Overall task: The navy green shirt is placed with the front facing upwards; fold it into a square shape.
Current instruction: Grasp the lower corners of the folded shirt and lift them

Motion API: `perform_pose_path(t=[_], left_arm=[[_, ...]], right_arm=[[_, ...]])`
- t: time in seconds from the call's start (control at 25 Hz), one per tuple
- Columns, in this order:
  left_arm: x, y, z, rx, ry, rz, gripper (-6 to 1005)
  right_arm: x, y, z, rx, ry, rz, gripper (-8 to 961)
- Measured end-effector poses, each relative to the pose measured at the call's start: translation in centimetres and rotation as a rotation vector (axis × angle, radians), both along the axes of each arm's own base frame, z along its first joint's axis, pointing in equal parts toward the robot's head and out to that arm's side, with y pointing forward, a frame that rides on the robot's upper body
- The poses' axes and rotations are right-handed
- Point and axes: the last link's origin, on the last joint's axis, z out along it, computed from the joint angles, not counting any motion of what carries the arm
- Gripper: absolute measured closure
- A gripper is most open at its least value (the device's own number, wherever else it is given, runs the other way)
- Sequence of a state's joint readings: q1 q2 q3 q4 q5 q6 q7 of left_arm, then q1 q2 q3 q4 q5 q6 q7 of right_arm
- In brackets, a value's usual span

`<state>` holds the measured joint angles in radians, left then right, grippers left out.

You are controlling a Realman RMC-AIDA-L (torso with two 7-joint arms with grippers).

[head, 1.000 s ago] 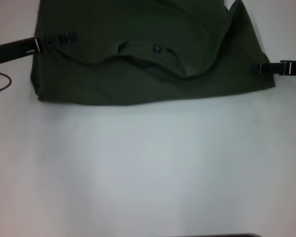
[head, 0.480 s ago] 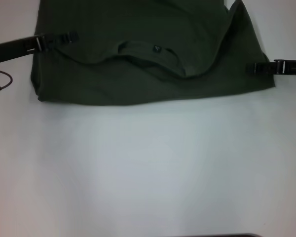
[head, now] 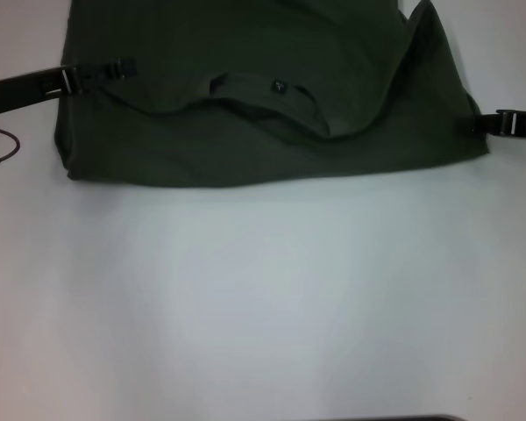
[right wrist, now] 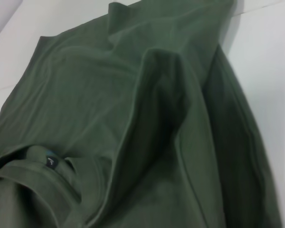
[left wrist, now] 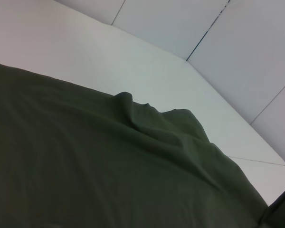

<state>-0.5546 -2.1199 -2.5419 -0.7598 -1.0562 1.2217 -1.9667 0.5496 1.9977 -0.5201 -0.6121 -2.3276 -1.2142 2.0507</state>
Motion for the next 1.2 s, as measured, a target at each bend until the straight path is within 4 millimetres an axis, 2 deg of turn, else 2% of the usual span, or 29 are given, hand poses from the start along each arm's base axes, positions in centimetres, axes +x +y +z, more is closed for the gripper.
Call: perform_pose_path(t=[0.4, 0.68, 0.92, 1.2], left_arm=[[-0.4, -0.3, 0.1, -0.032, 0.017, 0.006, 111], [-1.2, -1.8, 1.0, -0.16, 0.024, 0.024, 111], [-3.3, -2.4, 2.2, -0.184, 0.075, 0.111, 111], [-4.1, -2.7, 1.6, -0.201, 0.104, 0.142, 112]], right_arm=[[0.3, -0.2, 0.3, 0.005, -0.007, -0.004, 922], [0.3, 0.0, 0.6, 0.014, -0.008, -0.005, 921], [0.4, 0.0, 0.7, 0.018, -0.012, -0.002, 921], [0.3, 0.1, 0.8, 0.023, -0.01, -0.001, 921]])
